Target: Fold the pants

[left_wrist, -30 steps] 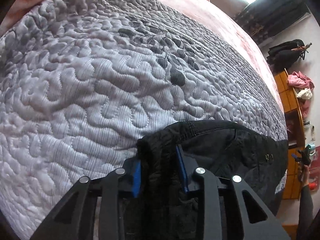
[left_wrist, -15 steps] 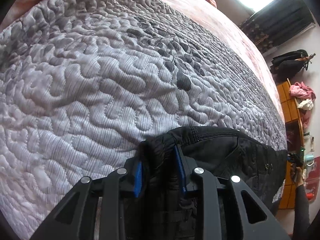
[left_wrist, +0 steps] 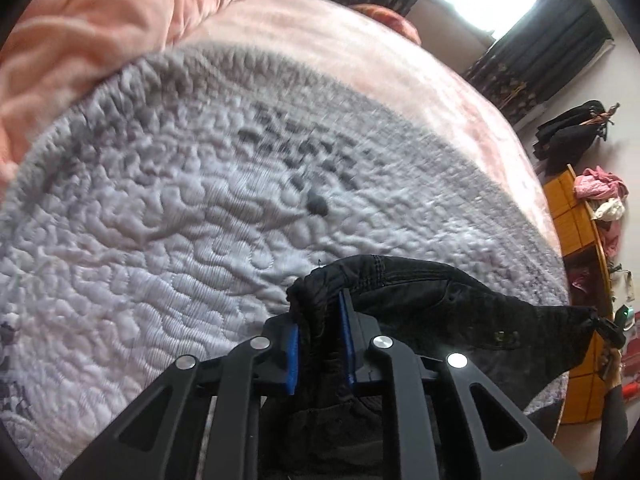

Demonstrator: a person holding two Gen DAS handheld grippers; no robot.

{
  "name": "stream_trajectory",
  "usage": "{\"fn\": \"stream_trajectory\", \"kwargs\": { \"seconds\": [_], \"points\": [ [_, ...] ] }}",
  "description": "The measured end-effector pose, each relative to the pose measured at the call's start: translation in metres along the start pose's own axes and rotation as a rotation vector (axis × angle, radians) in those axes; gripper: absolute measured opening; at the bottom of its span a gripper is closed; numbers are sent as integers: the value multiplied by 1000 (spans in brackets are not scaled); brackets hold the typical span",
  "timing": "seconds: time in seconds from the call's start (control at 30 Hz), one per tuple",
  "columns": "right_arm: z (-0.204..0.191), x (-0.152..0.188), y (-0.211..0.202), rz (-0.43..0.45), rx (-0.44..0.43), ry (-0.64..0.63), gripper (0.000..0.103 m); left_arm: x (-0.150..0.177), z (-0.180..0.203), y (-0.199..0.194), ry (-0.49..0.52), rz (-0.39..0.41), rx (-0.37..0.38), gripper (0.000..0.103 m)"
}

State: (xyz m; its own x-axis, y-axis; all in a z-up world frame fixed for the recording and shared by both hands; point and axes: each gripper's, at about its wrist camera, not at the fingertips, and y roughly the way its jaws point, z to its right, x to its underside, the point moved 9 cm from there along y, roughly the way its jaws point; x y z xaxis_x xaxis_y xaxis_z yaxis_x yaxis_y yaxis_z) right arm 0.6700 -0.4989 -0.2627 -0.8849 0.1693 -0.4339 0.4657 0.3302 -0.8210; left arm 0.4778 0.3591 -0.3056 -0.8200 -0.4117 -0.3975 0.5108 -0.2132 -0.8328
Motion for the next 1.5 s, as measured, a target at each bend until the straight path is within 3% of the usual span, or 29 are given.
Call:
{"fn": "stream_trajectory", "kwargs": {
  "seconds": [0.2, 0.43, 0.9, 1.5],
  "points": [
    [-21, 15, -83, 101, 29, -25, 8, 5, 20, -51, 13, 56, 48, 16],
    [-29, 71, -143, 178, 97, -81, 8, 35, 29, -103, 12, 95, 105, 16],
    [-12, 189, -181, 293, 168, -45, 8, 109, 13, -154, -29, 120, 142, 16],
    [-11, 273, -212, 347, 193, -11, 12, 196, -35, -158, -70, 88, 102, 19]
  ]
}}
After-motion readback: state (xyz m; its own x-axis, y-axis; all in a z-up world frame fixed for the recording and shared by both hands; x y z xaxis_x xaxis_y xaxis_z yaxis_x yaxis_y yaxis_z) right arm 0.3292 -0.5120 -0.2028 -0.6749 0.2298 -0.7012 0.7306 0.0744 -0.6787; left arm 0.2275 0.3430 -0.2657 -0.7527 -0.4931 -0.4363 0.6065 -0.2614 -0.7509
